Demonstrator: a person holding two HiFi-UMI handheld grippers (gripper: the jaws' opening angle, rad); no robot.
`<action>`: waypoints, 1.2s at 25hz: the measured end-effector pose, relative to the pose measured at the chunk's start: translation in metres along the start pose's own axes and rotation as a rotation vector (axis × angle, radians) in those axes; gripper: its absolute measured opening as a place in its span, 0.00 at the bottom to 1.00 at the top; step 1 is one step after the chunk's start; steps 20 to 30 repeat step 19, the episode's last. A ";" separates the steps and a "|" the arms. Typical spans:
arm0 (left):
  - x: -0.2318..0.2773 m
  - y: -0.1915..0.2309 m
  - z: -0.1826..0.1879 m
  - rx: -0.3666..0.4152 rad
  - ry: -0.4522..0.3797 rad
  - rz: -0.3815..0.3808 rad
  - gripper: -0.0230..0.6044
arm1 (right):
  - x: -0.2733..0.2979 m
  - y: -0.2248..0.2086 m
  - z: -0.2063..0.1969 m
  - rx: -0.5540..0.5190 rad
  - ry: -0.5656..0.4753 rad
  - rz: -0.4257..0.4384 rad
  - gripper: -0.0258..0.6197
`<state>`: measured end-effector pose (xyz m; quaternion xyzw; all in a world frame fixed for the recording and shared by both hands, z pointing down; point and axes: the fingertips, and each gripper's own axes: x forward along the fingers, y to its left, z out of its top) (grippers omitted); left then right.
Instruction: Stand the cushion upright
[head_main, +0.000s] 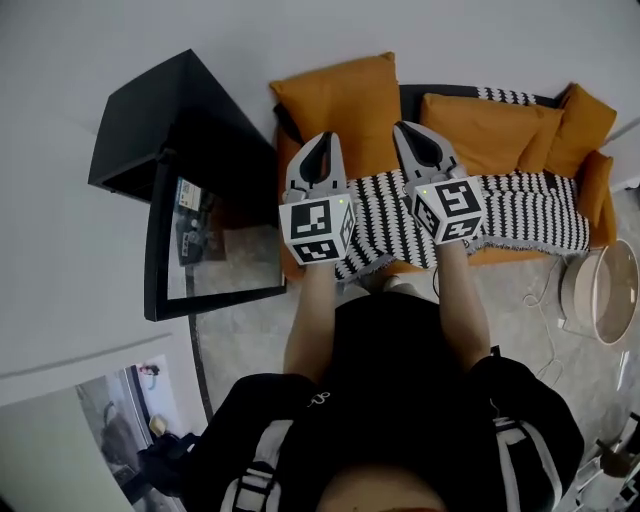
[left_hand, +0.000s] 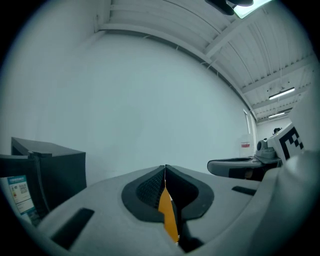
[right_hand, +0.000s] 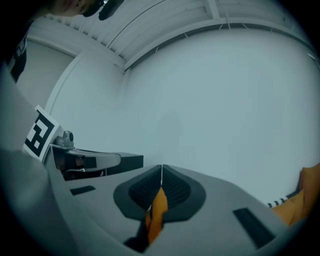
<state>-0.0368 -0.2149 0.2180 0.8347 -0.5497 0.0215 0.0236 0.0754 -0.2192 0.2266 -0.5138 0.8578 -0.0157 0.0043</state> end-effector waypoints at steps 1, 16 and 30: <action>-0.001 -0.002 0.002 0.006 -0.007 -0.002 0.05 | -0.002 0.000 0.000 -0.006 -0.001 0.000 0.06; 0.019 -0.066 0.010 0.089 -0.032 -0.047 0.05 | -0.034 -0.044 0.006 -0.012 -0.034 -0.013 0.06; 0.023 -0.075 0.005 0.089 -0.021 -0.063 0.05 | -0.036 -0.051 0.000 -0.008 -0.027 -0.016 0.06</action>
